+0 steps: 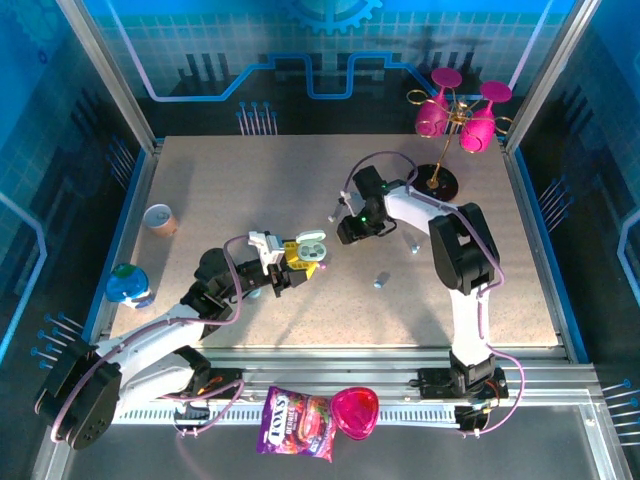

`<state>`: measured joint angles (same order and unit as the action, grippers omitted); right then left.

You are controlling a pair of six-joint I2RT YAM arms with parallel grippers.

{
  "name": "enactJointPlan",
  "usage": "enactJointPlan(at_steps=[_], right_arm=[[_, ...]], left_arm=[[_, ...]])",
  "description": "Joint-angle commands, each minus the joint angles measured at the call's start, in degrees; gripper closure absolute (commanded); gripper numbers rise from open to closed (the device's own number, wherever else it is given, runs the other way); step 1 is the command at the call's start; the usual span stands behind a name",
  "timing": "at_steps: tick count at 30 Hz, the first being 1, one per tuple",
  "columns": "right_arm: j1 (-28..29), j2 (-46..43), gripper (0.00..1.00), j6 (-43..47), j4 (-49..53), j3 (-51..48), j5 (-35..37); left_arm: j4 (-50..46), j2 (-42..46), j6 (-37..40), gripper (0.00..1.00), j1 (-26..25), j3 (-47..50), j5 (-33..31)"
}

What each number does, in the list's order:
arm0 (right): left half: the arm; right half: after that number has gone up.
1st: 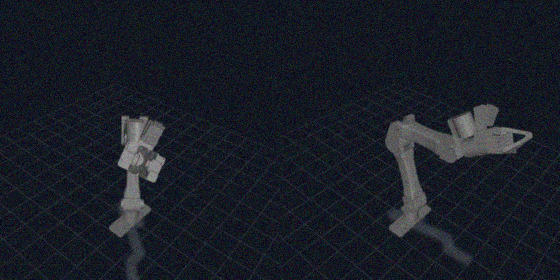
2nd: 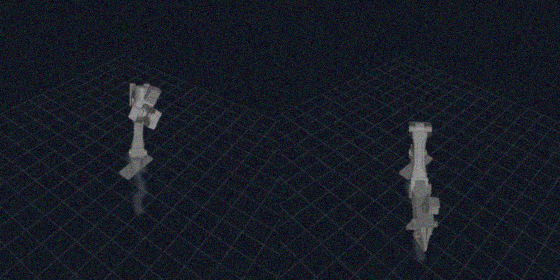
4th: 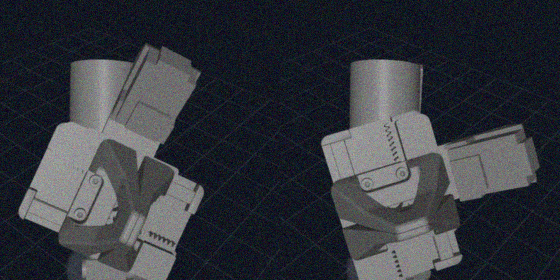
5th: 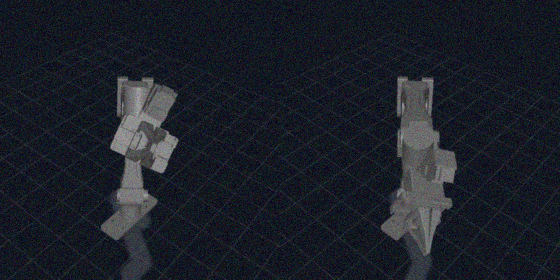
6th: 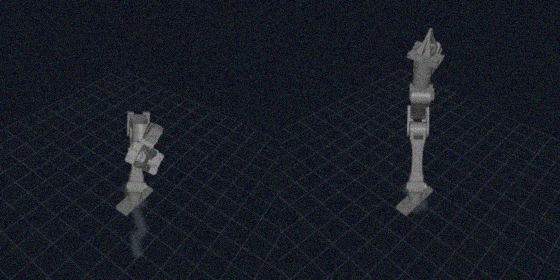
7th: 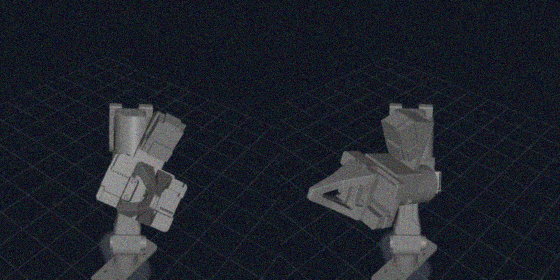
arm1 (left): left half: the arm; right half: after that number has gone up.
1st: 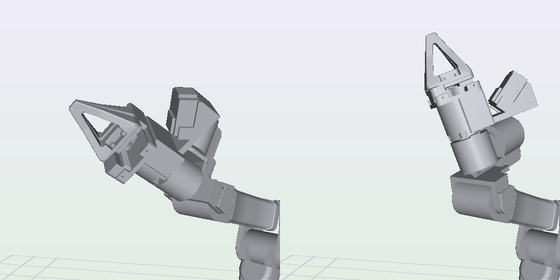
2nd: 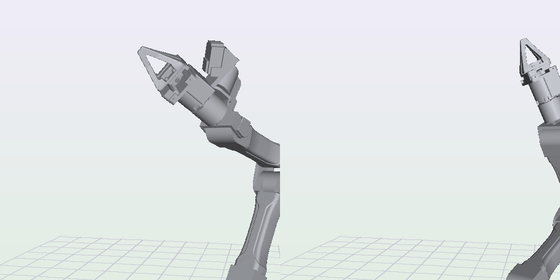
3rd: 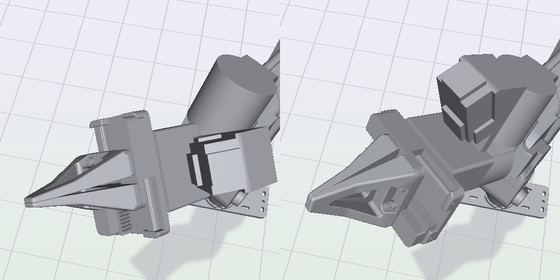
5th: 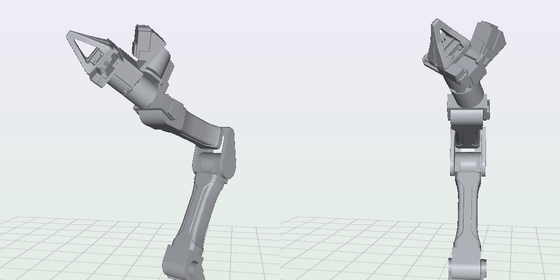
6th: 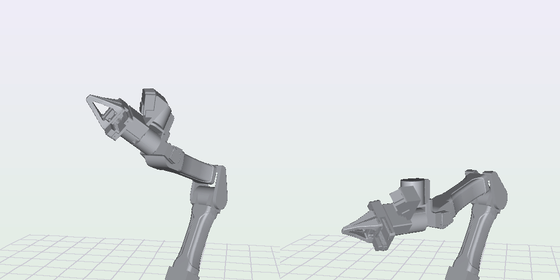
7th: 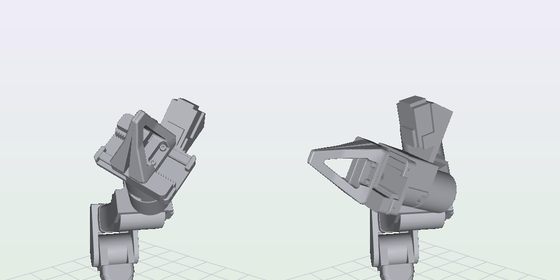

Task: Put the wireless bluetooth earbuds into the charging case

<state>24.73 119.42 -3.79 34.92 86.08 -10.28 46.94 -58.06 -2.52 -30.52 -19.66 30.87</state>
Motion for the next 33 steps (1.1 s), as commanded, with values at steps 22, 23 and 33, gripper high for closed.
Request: enactJointPlan(at_steps=[22, 23, 33], right_arm=[[-0.2, -2.4, 0.37, -6.4, -2.9, -2.4, 0.7], [-0.2, -2.1, 0.37, -6.2, -2.6, -2.4, 0.5], [0.9, -0.9, 0.37, -4.4, -1.5, -2.9, -1.5]], left_arm=[[2.7, -1.0, 0.9, 0.77, 0.0, 0.0, 1.8], [2.6, -0.9, 0.9, 0.77, -0.1, 0.0, 1.7], [1.2, 0.6, 1.2, 0.77, -0.1, 0.5, 1.5]])
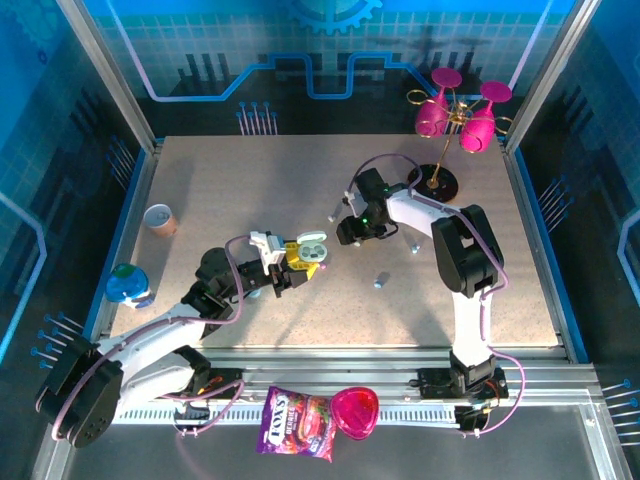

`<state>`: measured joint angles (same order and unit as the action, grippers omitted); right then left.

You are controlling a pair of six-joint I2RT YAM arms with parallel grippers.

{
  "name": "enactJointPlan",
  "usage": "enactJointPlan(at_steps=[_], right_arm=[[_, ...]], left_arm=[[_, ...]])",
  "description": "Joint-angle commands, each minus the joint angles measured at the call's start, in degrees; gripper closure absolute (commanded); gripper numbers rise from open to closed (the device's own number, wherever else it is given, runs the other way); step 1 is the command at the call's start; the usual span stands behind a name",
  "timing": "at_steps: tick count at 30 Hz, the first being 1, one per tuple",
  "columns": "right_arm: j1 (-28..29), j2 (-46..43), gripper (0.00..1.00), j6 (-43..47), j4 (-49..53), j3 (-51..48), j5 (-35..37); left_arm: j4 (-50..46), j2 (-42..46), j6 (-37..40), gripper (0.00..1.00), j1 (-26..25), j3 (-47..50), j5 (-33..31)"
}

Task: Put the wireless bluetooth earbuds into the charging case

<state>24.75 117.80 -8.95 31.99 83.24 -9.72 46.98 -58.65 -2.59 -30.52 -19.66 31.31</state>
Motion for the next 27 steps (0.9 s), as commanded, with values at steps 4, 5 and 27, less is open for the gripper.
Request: enactJointPlan(at_steps=[4, 5, 27], right_arm=[[1.7, 0.5, 0.38, 2.8, 1.6, -0.2, -3.5], [1.9, 0.4, 0.38, 3.4, 1.7, -0.1, -4.0], [-0.7, -13.3, 0.44, -8.0, -15.7, -14.9, -3.7]], left_arm=[[0.9, 1.4, 1.4, 0.77, -0.1, 0.4, 1.1], [0.9, 1.4, 1.3, 0.77, -0.1, 0.4, 1.1], [-0.7, 3.8, 1.4, 0.77, -0.1, 1.0, 1.1]])
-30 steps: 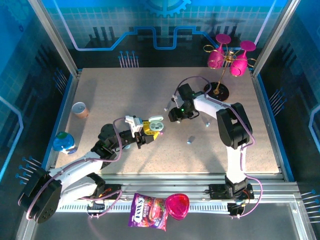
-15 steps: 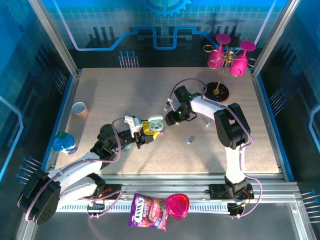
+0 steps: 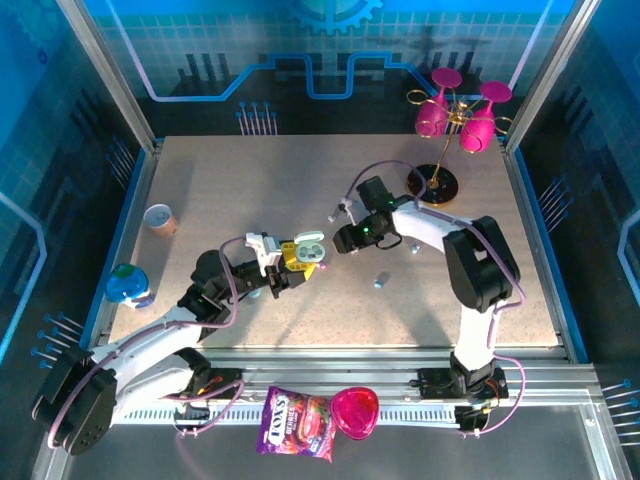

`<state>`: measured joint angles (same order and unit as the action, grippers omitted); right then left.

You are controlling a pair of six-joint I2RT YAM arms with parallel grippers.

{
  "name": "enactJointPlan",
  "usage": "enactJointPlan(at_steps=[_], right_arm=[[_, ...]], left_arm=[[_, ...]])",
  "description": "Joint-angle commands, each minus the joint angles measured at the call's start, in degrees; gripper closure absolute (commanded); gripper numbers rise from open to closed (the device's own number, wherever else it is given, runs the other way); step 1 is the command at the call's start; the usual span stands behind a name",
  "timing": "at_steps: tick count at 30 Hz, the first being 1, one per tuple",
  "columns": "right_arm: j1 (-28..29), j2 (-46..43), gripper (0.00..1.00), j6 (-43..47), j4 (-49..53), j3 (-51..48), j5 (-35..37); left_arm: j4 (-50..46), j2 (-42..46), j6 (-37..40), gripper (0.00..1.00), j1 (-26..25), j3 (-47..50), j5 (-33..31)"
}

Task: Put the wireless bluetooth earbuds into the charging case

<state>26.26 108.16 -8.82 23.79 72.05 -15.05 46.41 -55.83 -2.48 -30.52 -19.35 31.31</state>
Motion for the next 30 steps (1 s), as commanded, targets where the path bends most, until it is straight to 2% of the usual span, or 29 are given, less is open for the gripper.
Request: enactJointPlan(at_steps=[1, 4, 8, 11, 17, 30], right_arm=[[-2.8, -4.5, 0.45, -10.6, -9.1, -5.4, 2.1], [-5.3, -6.1, 0.48, -18.1, -13.4, -10.3, 1.9], [-7.4, -4.4, 0.5, -25.5, -17.2, -13.8, -4.7], [-7.9, -3.3, 0.56, -28.8, -21.2, -15.7, -8.4], [-7.9, -0.7, 0.62, -29.2, -22.5, -14.8, -11.4], [-7.4, 1.8, 0.66, -26.6, -20.5, -12.0, -13.9]], left_arm=[[-0.1, 1.0, 1.4, 0.77, -0.1, 0.7, 1.1], [-0.1, 1.0, 1.5, 0.77, -0.1, 0.7, 1.2], [-0.1, 0.9, 1.9, 0.77, -0.2, 0.6, 1.4], [-0.3, 0.9, 2.0, 0.77, -0.1, 0.4, 1.5], [-0.3, 1.1, 1.7, 0.77, -0.2, 0.5, 1.6], [-0.6, 1.4, 2.0, 0.77, -0.4, 0.7, 1.4]])
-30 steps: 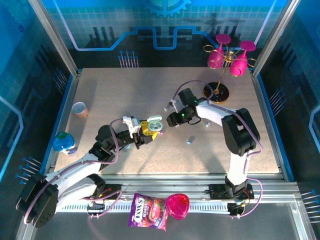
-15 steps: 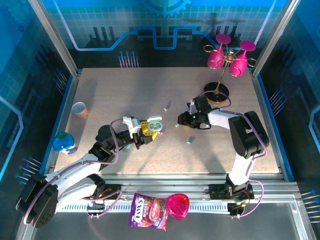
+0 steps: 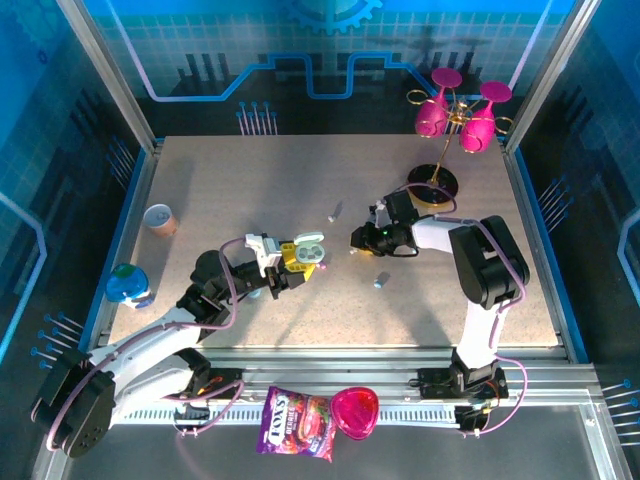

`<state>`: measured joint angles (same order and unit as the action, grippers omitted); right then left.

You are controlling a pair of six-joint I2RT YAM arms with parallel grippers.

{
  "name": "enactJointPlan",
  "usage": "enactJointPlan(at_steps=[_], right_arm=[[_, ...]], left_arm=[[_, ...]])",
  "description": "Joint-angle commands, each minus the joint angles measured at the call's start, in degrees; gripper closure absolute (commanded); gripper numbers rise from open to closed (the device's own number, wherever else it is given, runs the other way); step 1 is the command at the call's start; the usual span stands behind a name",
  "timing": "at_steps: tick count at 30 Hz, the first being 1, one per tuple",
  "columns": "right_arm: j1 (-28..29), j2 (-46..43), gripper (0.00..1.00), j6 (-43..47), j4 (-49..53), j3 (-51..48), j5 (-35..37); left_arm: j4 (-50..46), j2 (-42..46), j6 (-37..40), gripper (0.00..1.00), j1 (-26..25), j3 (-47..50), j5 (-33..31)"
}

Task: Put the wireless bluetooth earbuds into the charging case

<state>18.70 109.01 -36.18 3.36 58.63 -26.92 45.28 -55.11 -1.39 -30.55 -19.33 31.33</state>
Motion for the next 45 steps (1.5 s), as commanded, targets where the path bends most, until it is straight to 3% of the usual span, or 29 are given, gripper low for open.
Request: enactJointPlan(at_steps=[1, 23, 45], right_arm=[[0.3, 0.9, 0.67, 0.8, 0.1, 1.5, -2.2], [0.7, 4.6, 0.77, 4.7, 4.5, 4.5, -0.6], [2.2, 0.9, 0.72, 6.7, 3.7, 3.1, -3.2]], left_arm=[[0.7, 0.6, 0.9, 0.77, -0.3, 0.7, 1.4], [1.1, 0.1, 1.2, 0.77, -0.5, 0.9, 1.2], [0.8, 1.5, 1.1, 0.76, -0.5, 1.9, 0.8]])
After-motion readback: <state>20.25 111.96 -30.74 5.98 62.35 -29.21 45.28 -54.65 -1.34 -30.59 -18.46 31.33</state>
